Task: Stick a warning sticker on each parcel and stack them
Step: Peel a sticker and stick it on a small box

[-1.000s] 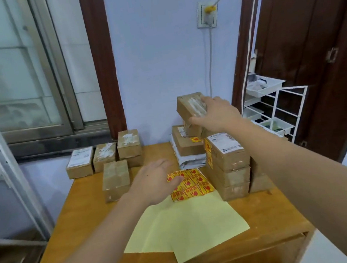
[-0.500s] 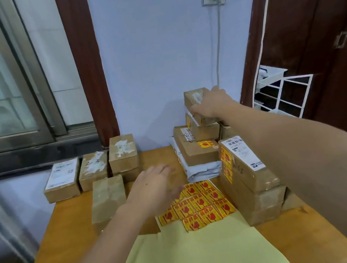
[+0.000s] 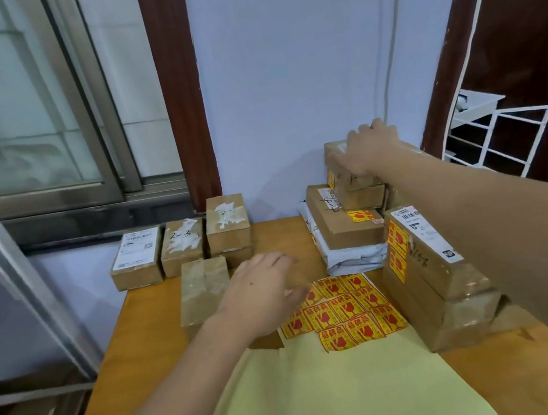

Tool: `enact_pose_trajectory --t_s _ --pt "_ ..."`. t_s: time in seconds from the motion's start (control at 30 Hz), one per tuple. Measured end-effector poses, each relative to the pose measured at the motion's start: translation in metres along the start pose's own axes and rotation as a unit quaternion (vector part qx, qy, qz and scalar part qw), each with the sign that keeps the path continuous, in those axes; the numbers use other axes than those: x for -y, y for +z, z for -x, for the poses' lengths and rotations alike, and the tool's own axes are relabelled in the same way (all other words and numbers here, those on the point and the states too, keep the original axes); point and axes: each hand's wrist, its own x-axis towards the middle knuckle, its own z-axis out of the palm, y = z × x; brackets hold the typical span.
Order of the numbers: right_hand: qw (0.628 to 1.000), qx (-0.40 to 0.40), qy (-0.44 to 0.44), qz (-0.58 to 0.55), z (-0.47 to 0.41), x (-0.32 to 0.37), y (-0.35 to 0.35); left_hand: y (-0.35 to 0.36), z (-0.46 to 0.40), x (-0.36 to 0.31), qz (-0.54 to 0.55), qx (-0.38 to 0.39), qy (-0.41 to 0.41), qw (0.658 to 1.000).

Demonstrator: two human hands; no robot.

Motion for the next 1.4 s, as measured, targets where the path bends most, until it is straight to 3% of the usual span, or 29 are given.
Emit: enact_pose_trajectory --t_s 0.2,0.37,0.63,0.93,1.17,1.3,1.4 --pt "0.991 -0.04 -0.125 -0.032 0.049 0.027 -0.037 -0.028 0.035 0.024 -0.024 -0.01 -0.089 0.996" --pt "0.969 -0.052 -0.201 -0.133 0.124 0.061 -0.035 -0.035 0.051 0.041 -0.054 -0.03 -0.194 0.979" --pt "0.953 0.062 -0.224 -0.192 0.212 0.106 0.031 -0.008 0.038 0.041 0.024 0.0 -0.35 0.936" --pt "0.93 0.115 -0.221 -0.269 0.271 0.111 0.088 0.007 0.041 0.045 -0.013 0.018 -0.358 0.933" --pt "0.916 0.132 -0.223 -0.306 0.302 0.111 0.096 0.004 0.054 0.041 0.001 -0.015 -0.334 0.943" --pt "0.913 0.119 -0.227 -0.318 0.31 0.109 0.089 -0.005 0.076 0.037 0.094 -0.081 -0.346 0.93" --pt "0.909 0.112 -0.225 -0.331 0.315 0.108 0.085 -0.012 0.094 0.035 0.235 -0.155 -0.366 0.887"
